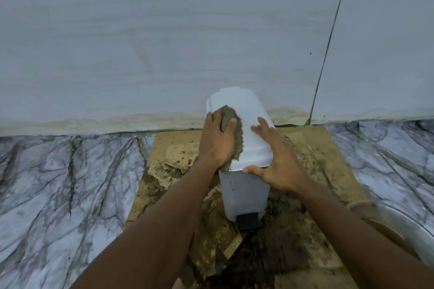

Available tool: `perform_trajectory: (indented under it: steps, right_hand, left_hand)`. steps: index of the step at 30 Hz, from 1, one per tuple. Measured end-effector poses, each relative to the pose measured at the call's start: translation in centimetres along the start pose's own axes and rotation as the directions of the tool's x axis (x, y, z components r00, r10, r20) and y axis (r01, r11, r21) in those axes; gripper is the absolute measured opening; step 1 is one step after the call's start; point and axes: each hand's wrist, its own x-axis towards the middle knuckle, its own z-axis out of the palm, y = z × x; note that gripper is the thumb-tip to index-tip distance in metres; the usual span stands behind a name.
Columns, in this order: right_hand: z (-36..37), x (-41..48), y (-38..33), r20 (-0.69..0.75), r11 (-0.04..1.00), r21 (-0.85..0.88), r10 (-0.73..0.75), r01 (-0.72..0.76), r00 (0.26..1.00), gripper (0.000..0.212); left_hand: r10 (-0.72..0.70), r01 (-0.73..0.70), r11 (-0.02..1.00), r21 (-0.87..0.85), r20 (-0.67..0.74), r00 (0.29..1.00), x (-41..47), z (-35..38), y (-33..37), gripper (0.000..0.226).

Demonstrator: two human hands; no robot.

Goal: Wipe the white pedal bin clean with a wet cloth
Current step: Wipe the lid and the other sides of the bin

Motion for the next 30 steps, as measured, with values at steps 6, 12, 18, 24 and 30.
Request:
perform_trajectory:
  steps: [6, 12, 18, 24, 30]
  right_hand:
    - [1.5, 3.1, -1.4, -0.008, 0.993, 0.029, 0.110, -0.110, 0.994, 0.112]
    - [2.0, 6.6, -3.5, 0.013, 0.995, -0.083, 0.057, -0.056, 0.998, 0.108]
    - [-0.8, 3.5, -1.1, 0.177, 0.996, -0.081, 0.054, -0.040, 0.983, 0.114]
    - [-2.9, 1.1, 1.5, 0.223, 0.983, -0.144, 0.146, -0.116, 0.964, 0.121]
    - [0.0, -0.7, 0.8, 0.068, 0.998, -0.034, 0.049, -0.047, 0.996, 0.102]
  left_hand:
    - [0.026, -0.031, 0.998, 0.058, 0.077, 0.997, 3.7, -2.3, 0.4, 0.074]
    - [0.024, -0.046, 0.984, 0.171, 0.127, 0.992, 6.7, -4.6, 0.8, 0.056]
    - [0.271, -0.300, 0.934, 0.192, 0.164, 0.948, 2.4, -3.3, -0.7, 0.066]
    - [0.302, -0.317, 0.934, 0.167, 0.109, 0.947, -2.2, -1.4, -2.0, 0.065]
    - [0.231, -0.229, 0.971, 0.060, -0.015, 0.973, -4.0, -1.0, -2.2, 0.069]
